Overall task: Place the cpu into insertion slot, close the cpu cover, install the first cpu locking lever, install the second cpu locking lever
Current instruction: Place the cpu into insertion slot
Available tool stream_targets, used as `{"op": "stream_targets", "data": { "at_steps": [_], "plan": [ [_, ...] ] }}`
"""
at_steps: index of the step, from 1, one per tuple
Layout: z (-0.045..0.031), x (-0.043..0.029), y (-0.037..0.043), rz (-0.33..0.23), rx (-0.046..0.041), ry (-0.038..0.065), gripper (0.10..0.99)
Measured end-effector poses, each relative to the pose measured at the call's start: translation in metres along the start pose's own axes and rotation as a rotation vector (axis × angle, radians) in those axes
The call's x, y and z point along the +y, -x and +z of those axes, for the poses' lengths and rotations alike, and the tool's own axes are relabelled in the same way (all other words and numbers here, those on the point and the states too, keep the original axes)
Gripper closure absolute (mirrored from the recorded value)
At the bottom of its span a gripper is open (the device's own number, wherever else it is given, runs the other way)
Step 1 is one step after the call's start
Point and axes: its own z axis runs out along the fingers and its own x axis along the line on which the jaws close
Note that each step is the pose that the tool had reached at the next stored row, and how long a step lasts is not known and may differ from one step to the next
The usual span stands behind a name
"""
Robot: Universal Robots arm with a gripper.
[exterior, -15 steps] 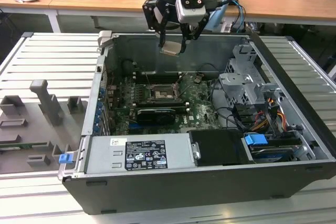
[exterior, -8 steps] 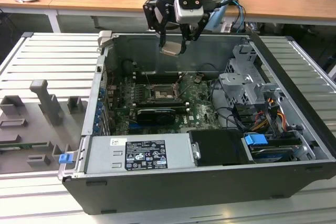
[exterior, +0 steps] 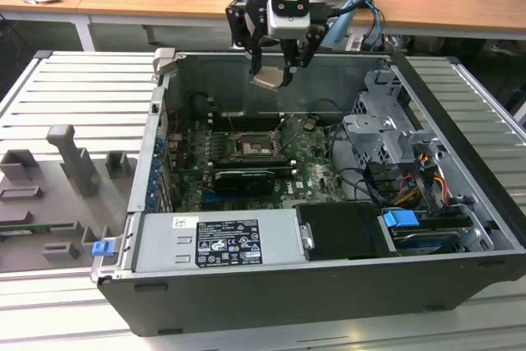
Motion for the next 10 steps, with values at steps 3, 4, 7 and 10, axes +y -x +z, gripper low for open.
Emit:
{"op": "stream_targets", "data": {
  "at_steps": [3, 4, 7, 10],
  "plan": [
    [0.001, -0.0001, 0.0, 0.006, -0.0005, 0.0, 0.545],
    [0.0014, -0.0001, 0.0, 0.007, -0.0005, 0.0, 0.545],
    [0.0023, -0.0002, 0.0, 0.006, -0.0004, 0.0, 0.545],
    [0.0034, -0.0001, -0.0001, 0.008, -0.0017, -0.002, 0.545]
  ]
}}
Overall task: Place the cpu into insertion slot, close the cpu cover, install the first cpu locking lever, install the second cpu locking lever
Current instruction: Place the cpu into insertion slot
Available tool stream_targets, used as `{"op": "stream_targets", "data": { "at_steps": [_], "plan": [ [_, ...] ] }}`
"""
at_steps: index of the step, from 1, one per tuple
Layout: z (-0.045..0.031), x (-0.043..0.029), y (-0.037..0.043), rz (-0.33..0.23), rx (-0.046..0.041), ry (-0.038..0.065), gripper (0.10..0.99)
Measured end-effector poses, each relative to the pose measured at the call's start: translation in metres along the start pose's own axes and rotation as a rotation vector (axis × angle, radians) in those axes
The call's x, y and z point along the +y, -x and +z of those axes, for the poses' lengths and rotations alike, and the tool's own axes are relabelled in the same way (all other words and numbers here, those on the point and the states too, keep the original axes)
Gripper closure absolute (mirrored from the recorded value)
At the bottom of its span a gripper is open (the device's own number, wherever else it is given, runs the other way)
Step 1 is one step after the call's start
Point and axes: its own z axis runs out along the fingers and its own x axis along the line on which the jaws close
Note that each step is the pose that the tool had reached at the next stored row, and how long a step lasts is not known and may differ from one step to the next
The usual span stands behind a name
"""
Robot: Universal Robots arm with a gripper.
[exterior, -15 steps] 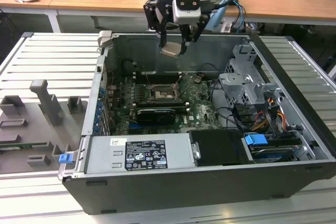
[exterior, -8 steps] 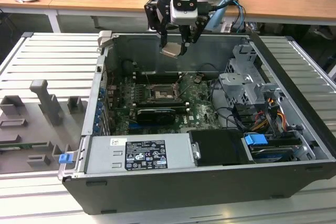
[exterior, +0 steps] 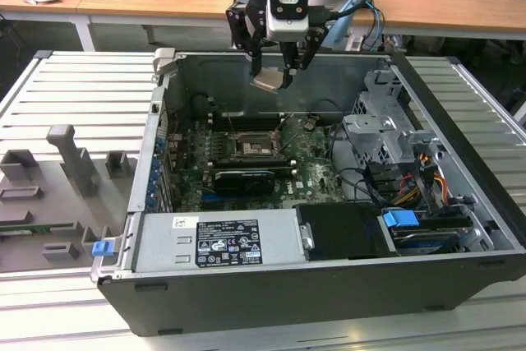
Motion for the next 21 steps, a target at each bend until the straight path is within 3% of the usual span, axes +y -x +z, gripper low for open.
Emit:
{"op": "stream_targets", "data": {
  "at_steps": [4, 9, 17, 21],
  "plan": [
    [0.0009, 0.0, 0.0, 0.047, -0.0041, 0.001, 0.545],
    [0.0028, -0.0002, -0.0002, 0.15, -0.0131, 0.003, 0.545],
    [0.008, -0.0006, -0.0003, 0.239, -0.0209, 0.005, 0.545],
    [0.0115, -0.0009, -0.0003, 0.249, -0.0217, 0.005, 0.545]
  ]
}}
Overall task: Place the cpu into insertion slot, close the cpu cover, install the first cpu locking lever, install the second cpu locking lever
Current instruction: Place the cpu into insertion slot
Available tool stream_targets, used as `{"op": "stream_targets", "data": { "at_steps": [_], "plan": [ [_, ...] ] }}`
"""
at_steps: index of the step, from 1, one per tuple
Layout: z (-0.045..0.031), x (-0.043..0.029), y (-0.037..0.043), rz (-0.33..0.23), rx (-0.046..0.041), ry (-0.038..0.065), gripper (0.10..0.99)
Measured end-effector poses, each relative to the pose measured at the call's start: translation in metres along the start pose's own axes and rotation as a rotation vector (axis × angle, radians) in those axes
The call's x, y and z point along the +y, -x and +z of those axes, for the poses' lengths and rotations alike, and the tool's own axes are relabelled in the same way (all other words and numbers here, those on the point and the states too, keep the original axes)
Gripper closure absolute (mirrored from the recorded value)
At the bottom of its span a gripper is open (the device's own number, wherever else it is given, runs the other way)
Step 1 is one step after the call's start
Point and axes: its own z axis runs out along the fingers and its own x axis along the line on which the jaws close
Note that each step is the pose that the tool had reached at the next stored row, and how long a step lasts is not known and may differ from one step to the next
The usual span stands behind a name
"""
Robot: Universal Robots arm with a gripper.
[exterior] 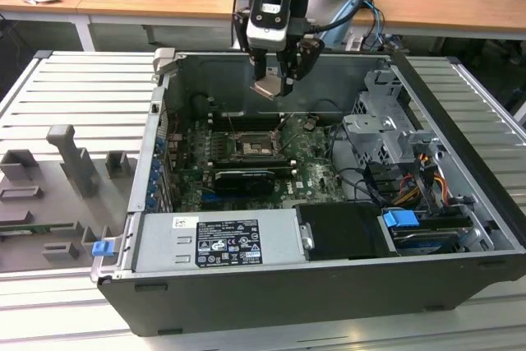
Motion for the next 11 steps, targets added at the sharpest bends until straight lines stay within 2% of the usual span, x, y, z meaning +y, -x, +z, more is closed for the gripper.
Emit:
{"op": "stream_targets", "data": {
  "at_steps": [11],
  "plan": [
    [0.0063, -0.0006, 0.0001, 0.015, -0.0013, 0.0, 0.545]
  ]
}}
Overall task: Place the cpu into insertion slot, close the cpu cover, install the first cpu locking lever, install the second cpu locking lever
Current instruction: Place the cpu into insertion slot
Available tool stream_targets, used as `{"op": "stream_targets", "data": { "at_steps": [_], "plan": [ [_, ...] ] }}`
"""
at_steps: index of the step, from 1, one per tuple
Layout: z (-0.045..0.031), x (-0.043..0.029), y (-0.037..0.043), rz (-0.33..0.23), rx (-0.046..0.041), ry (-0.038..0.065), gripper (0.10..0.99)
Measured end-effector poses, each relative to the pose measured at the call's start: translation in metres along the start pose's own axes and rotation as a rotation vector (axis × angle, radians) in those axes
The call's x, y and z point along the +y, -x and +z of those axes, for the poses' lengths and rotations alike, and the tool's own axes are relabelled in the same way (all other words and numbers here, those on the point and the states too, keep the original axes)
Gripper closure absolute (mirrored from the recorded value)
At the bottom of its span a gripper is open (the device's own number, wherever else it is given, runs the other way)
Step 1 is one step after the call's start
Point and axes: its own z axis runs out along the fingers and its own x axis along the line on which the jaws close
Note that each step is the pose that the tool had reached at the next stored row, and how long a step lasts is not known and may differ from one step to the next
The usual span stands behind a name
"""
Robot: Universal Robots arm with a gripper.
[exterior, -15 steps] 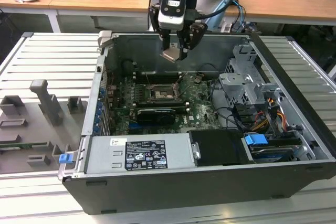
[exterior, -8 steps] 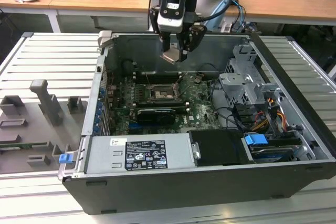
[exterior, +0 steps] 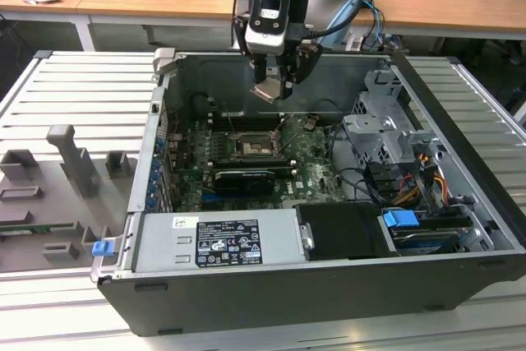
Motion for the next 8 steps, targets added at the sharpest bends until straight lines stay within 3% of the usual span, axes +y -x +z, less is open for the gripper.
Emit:
{"op": "stream_targets", "data": {
  "at_steps": [3, 8],
  "plan": [
    [0.0041, -0.0004, 0.0, 0.017, 0.0008, -0.002, 0.545],
    [0.0099, -0.0008, 0.0001, 0.103, -0.0035, -0.003, 0.545]
  ]
}}
